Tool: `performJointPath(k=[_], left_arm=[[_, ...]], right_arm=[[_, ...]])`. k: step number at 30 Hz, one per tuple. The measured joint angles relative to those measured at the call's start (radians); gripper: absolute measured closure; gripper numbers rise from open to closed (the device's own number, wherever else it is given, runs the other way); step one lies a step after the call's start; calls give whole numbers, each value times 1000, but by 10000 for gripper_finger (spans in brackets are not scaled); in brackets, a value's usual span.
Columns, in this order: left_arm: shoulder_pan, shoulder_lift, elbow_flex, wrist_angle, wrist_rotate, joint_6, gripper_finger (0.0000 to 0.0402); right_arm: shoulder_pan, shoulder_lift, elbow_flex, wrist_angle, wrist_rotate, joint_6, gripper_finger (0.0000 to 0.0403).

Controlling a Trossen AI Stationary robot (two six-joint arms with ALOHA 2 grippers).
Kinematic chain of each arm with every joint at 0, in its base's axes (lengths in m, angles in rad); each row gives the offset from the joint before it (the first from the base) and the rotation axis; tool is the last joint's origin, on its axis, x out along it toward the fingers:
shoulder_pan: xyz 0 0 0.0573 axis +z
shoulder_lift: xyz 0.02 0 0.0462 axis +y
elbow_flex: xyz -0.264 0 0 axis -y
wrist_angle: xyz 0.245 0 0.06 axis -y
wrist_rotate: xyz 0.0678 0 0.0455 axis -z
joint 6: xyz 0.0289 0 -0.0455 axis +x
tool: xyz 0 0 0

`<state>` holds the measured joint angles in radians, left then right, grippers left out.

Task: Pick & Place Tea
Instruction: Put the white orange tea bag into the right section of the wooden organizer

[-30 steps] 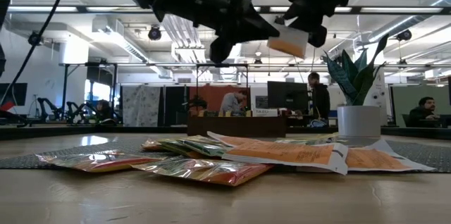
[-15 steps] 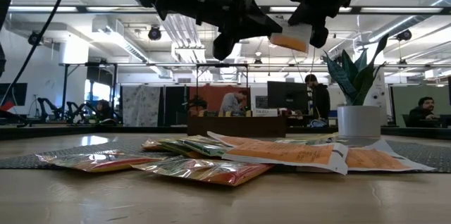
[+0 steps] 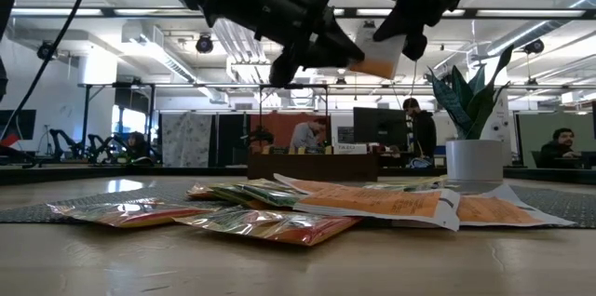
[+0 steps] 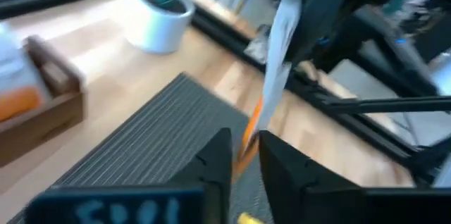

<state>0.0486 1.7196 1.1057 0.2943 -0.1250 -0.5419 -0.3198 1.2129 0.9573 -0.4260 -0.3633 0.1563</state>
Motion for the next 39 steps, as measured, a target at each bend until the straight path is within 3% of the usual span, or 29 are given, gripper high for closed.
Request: performJointPath(k=[7,23,39], left_arm=[[-7,-14,-1,-131,-86,-60,283],[-20,-58,-15,-183,-115,-123,282],[-79,-58,-16,-186,-203,-164,282]], right_arm=[[-57,34,0,46,83,-98,394],[-244,369,200,-82,88,-389,394],[-331,509,266,-93,86,-509,394]])
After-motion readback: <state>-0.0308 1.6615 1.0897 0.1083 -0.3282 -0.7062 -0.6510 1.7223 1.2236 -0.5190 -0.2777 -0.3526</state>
